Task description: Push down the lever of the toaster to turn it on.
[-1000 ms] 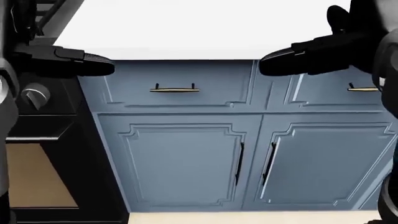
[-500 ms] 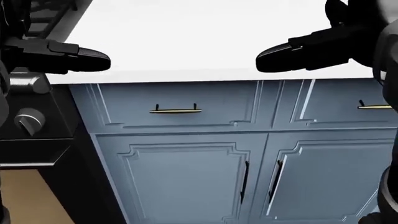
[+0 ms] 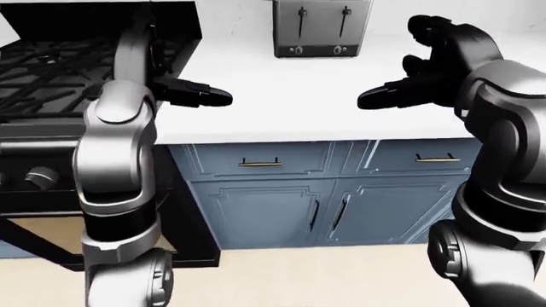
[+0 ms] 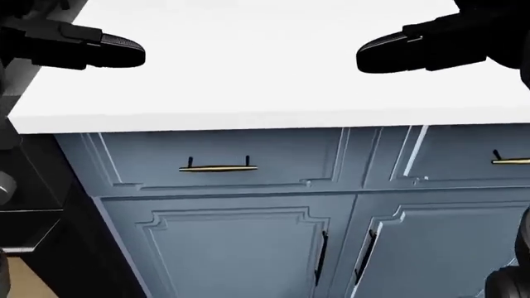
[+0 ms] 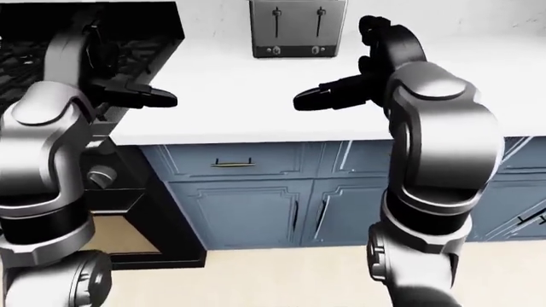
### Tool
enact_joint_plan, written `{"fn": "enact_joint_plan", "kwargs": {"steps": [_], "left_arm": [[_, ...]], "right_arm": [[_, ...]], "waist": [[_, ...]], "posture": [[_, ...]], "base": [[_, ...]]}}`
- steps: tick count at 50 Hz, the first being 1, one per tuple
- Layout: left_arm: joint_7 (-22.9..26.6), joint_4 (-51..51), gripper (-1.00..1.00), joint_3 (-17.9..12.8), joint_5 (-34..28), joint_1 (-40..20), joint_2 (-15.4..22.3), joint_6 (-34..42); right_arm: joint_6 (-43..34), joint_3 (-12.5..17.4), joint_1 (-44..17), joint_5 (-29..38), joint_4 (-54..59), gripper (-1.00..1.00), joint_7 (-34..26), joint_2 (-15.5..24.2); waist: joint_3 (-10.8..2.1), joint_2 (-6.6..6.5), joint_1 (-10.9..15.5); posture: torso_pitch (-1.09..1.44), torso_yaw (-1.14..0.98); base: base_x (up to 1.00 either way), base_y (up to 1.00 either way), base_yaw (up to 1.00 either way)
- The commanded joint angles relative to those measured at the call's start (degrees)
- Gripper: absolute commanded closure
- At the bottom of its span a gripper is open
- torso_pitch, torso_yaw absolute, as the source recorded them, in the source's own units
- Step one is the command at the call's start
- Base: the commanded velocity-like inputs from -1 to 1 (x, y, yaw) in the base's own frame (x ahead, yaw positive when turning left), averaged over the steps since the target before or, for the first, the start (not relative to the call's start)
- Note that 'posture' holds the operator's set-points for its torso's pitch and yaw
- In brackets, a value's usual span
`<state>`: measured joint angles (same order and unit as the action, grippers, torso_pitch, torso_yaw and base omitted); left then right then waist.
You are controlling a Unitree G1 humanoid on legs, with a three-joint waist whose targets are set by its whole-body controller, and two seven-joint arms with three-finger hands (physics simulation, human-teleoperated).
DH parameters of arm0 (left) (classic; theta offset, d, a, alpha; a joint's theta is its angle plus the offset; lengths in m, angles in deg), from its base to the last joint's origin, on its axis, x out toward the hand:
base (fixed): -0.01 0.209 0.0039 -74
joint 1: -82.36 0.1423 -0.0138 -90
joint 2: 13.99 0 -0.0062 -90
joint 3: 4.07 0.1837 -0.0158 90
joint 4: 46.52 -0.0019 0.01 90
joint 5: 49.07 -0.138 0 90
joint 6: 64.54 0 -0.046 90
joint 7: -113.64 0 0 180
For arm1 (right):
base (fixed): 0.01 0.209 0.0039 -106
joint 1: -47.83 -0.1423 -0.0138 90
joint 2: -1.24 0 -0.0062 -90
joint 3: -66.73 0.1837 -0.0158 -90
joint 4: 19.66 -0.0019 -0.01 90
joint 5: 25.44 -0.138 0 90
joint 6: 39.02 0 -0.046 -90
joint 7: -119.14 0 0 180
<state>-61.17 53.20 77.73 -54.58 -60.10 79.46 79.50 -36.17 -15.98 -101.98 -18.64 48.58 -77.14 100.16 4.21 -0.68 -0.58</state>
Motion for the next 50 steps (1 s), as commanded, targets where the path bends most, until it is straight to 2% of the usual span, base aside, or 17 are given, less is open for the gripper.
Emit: {"fn": "enact_joint_plan", "kwargs": {"steps": [1,2,8,12,14,17,18,24,26,28,29,31,36,39,41,45,50], "left_arm": [[0.14,2.16,-1.0,0.07,-0.76,-3.66,0.76,0.2],[0.16,1.08,-1.0,0.18,-1.0,-4.65,0.85,0.07],[0.72,-2.96,-1.0,0.33,-1.9,-8.32,1.59,-0.4],[0.96,-3.69,-1.0,0.22,-2.71,-8.09,1.8,-1.36],[1.21,-1.83,-1.0,0.59,-3.31,-8.28,1.82,-0.22],[1.58,-0.77,-1.0,0.91,-3.99,-8.26,1.39,0.34],[1.68,-0.66,-1.0,0.87,-4.12,-8.21,1.31,0.35],[2.03,0.1,-1.0,0.58,-4.62,-6.93,0.72,-0.08],[2.21,0.23,-1.0,0.4,-4.69,-6.94,0.84,0.09],[2.37,0.78,-1.0,0.44,-4.77,-7.03,0.88,0.56],[2.39,0.91,-1.0,0.46,-4.81,-7.05,0.8,0.64],[2.38,0.9,-1.0,0.5,-4.86,-6.97,0.66,0.55],[2.77,1.59,-1.0,0.11,-4.76,-7.62,1.2,1.66],[2.8,2.38,-1.0,0.37,-4.84,-7.37,1.0,2.0],[2.77,2.37,-1.0,0.39,-4.87,-7.33,0.88,1.92],[2.72,2.5,-1.0,0.4,-4.93,-6.93,0.75,1.75],[3.11,3.67,-1.0,0.42,-5.02,-6.89,0.91,2.76]], "right_arm": [[0.32,0.75,-3.75,0.41,-0.38,-1.0,-0.14,1.52],[0.02,0.46,-4.59,0.44,0.17,-1.0,-0.28,1.96],[-2.14,-0.46,-8.52,0.79,1.14,-1.0,-1.21,3.94],[-2.98,-1.56,-9.89,1.26,1.3,-1.0,-1.72,4.56],[-3.04,-1.8,-11.13,1.5,2.28,-1.0,-2.17,5.0],[-3.4,-2.12,-11.45,1.92,1.98,-1.0,-2.72,5.19],[-3.48,-2.05,-11.35,2.03,1.74,-1.0,-2.91,5.26],[-2.82,-1.92,-10.26,2.91,1.39,-1.0,-3.28,4.65],[-3.09,-2.02,-10.21,3.13,1.02,-1.0,-3.48,4.53],[-2.86,-1.74,-9.8,3.42,0.47,-1.0,-3.58,4.42],[-2.9,-1.61,-9.69,3.44,0.24,-1.0,-3.71,4.19],[-2.72,-1.77,-9.35,3.67,0.1,-1.0,-3.64,3.98],[-3.01,-1.74,-9.41,3.95,-0.24,-1.0,-4.04,4.13],[-3.25,-1.68,-9.3,4.11,-0.68,-1.0,-4.24,4.16],[-3.48,-1.78,-9.49,4.15,-0.87,-1.0,-4.45,4.42],[-2.94,-1.79,-9.29,4.34,-0.49,-1.0,-4.5,4.25],[-3.03,-1.68,-9.18,4.51,-0.66,-1.0,-4.91,4.45]], "waist": [[-2.6,-0.1,-0.17],[-4.28,-0.32,-0.09],[-3.9,-0.6,0.83],[-3.01,2.23,0.83],[-4.12,4.66,1.09],[-3.3,3.71,0.69],[-1.97,3.16,0.76],[-2.73,0.7,1.09],[-2.68,-1.19,0.77],[-3.63,-4.86,0.4],[-3.15,-2.19,0.59],[-3.33,-3.12,0.4],[-2.72,-0.87,0.62],[-2.33,1.3,1.06],[-2.55,4.29,1.51],[-1.48,3.85,1.32],[-1.39,1.52,0.78]], "posture": [[0.0,0.0],[0.0,0.0],[0.0,0.0],[0.0,0.0],[0.0,0.0],[0.0,0.0],[0.0,0.0],[0.0,0.0],[0.0,0.0],[0.0,0.0],[0.0,0.0],[0.0,0.0],[0.0,0.0],[0.0,0.0],[0.0,0.0],[0.0,0.0],[0.0,0.0]], "base": [[0.02,0.0,0.0],[0.06,0.0,0.0],[0.06,0.0,0.0],[0.06,0.0,0.0],[0.06,0.0,0.0],[0.06,0.0,0.0],[0.05,0.0,0.0],[0.07,0.0,0.0],[0.07,0.0,0.0],[0.07,0.0,0.0],[0.06,0.0,0.0],[0.09,0.0,0.0],[0.16,0.0,0.0],[0.23,0.0,0.0],[0.36,0.0,0.0],[0.39,0.0,0.0],[0.4,0.0,0.0]]}}
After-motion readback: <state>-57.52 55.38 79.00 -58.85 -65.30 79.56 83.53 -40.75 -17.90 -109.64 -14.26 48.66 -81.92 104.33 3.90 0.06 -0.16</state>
